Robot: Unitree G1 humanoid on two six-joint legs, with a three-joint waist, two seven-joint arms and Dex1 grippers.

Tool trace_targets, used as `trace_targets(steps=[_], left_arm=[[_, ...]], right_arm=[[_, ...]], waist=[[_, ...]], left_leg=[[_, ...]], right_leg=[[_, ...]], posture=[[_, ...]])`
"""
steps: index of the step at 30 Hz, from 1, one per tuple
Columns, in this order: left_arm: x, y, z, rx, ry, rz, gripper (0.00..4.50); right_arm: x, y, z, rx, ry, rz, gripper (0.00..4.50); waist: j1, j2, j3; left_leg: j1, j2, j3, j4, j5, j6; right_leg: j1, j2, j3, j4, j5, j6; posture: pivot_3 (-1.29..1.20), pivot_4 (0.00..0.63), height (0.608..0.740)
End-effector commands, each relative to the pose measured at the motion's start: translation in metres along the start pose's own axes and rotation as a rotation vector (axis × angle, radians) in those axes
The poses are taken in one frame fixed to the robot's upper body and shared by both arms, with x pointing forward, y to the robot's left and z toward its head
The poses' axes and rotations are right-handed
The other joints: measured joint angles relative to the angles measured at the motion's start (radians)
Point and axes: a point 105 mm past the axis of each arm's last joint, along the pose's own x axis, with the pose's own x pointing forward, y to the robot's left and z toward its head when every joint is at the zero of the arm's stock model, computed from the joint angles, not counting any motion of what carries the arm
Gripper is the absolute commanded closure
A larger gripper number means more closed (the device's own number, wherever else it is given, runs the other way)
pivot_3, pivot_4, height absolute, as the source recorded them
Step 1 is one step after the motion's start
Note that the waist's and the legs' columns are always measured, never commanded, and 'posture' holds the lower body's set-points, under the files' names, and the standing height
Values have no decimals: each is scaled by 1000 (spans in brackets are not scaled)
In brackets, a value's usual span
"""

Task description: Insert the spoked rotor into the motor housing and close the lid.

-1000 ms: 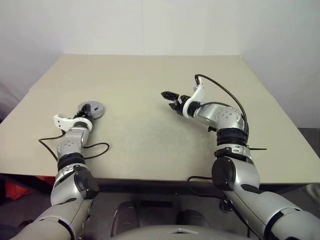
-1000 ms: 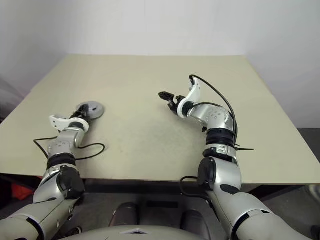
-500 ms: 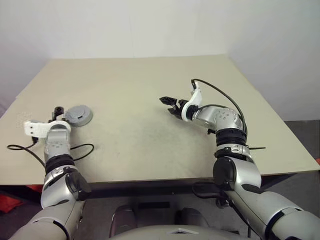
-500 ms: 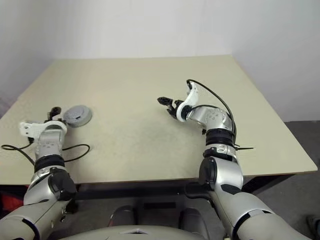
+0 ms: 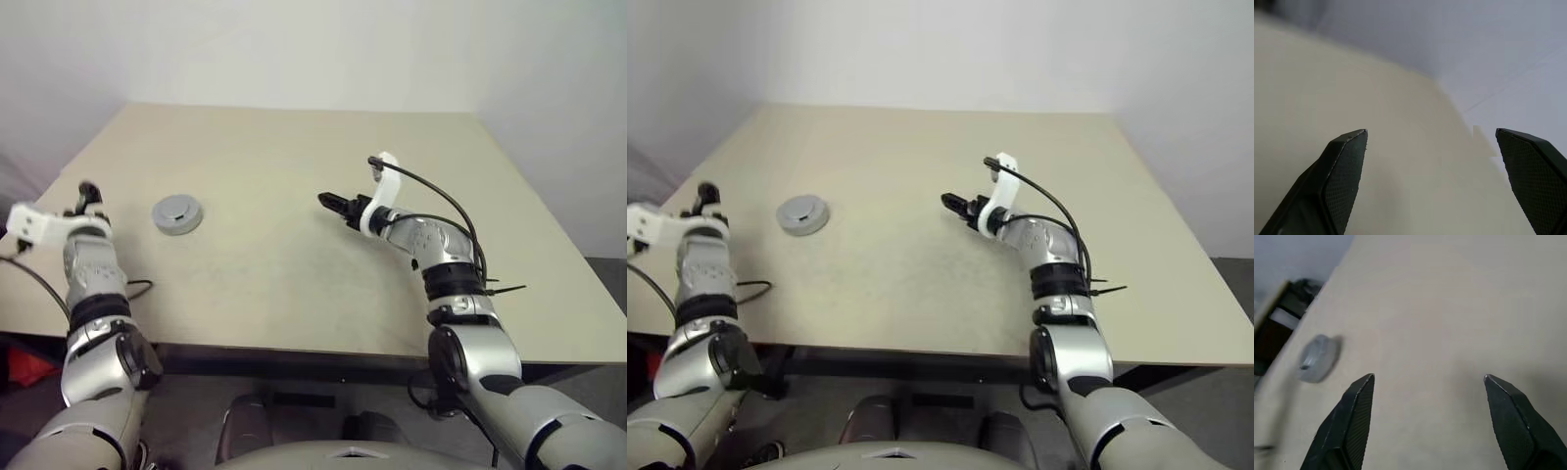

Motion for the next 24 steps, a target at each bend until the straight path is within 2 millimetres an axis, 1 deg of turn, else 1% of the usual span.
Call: trace_targets(steps=[1, 3, 4, 5, 6, 7, 8, 9, 11, 12, 13, 14, 16, 18, 24], left_arm=[[9, -78, 23, 158, -52, -305, 47], [2, -111, 6, 223, 35, -494, 47], [-4, -128, -7, 258, 94, -592, 47], [-15, -145, -23, 328, 154, -705, 47], [-26, -156, -37, 384, 201, -792, 47], [-33, -162, -45, 420, 230, -844, 47], [-44, -168, -59, 467, 277, -918, 47], [-52, -171, -68, 493, 309, -962, 47], [-83, -175, -98, 561, 420, -1116, 47], [-97, -174, -111, 590, 471, -1179, 47], [-111, -169, -124, 627, 527, -1226, 47], [-120, -164, -133, 647, 566, -1252, 47], [-129, -159, -141, 665, 602, -1264, 47], [-132, -157, -143, 665, 609, -1266, 47], [-132, -151, -144, 680, 616, -1248, 47]], right_arm=[[-17, 1, 36, -172, -121, 79, 459], [-31, -2, 46, -188, -141, 153, 459], [-39, -6, 51, -231, -143, 163, 459], [-46, -11, 57, -288, -146, 162, 459], [-52, -16, 60, -336, -142, 156, 459], [-55, -19, 62, -366, -137, 153, 459], [-60, -23, 64, -386, -132, 151, 459], [-63, -25, 65, -395, -127, 151, 459], [-75, -28, 69, -430, -130, 171, 459], [-80, -30, 67, -460, -120, 175, 459], [-83, -39, 59, -533, -76, 135, 459], [-84, -48, 50, -596, -30, 97, 459], [-86, -55, 39, -629, 10, 82, 459], [-85, -52, 38, -616, 1, 100, 459], [-78, -50, 37, -645, -1, 98, 459]], waist=[[8, 0, 1], [7, 0, 1], [6, 0, 1], [6, 0, 1], [7, 0, 1], [6, 0, 1], [2, 0, 1], [-2, 0, 1], [-15, 0, 1], [-16, 0, 1], [-18, 1, 1], [-20, 1, 1], [-25, 1, 1], [-27, 2, 2], [-26, 4, 3]], left_leg=[[0, -1, 0, 0, 0, 0], [-1, -4, 1, 2, 0, 1], [-1, -5, 1, 2, -1, 1], [0, -5, 1, 3, -1, 2], [-1, -5, 1, 4, -1, 2], [-1, -5, 1, 4, -1, 2], [-1, -5, 1, 5, -1, 2], [-1, -5, 1, 5, -1, 2], [-1, -4, 1, 5, -1, 3], [-1, -3, 1, 5, -1, 3], [-1, -3, 1, 5, -2, 3], [-2, -3, 2, 4, -2, 4], [-2, -3, 2, 5, -4, 6], [-3, -2, 2, 6, -4, 7], [-1, -3, 2, 8, -5, 10]], right_leg=[[0, -1, 0, 0, 0, 0], [1, -4, 0, 0, 1, 1], [2, -6, 0, 1, 1, 1], [2, -7, 0, 1, 1, 1], [2, -7, 0, 1, 1, 1], [2, -7, -1, 1, 1, 0], [2, -8, -1, 1, 1, 0], [2, -7, -1, 1, 1, 0], [0, -6, 0, 2, 2, -1], [0, -5, -1, 2, 2, -1], [0, -5, -1, 2, 1, -2], [-1, -5, -1, 2, 1, -2], [-1, -5, -1, 2, 1, -3], [-2, -4, -1, 2, 1, -3], [1, -5, 0, 4, 2, -3]], posture=[[0, 0, 740], [0, 0, 740], [0, 0, 740], [0, 0, 740], [0, 0, 740], [0, 0, 740], [0, 0, 740], [0, 0, 740], [0, 0, 740], [0, 0, 740], [0, 0, 740], [0, 0, 740], [0, 0, 740], [0, 0, 740], [0, 0, 740]])
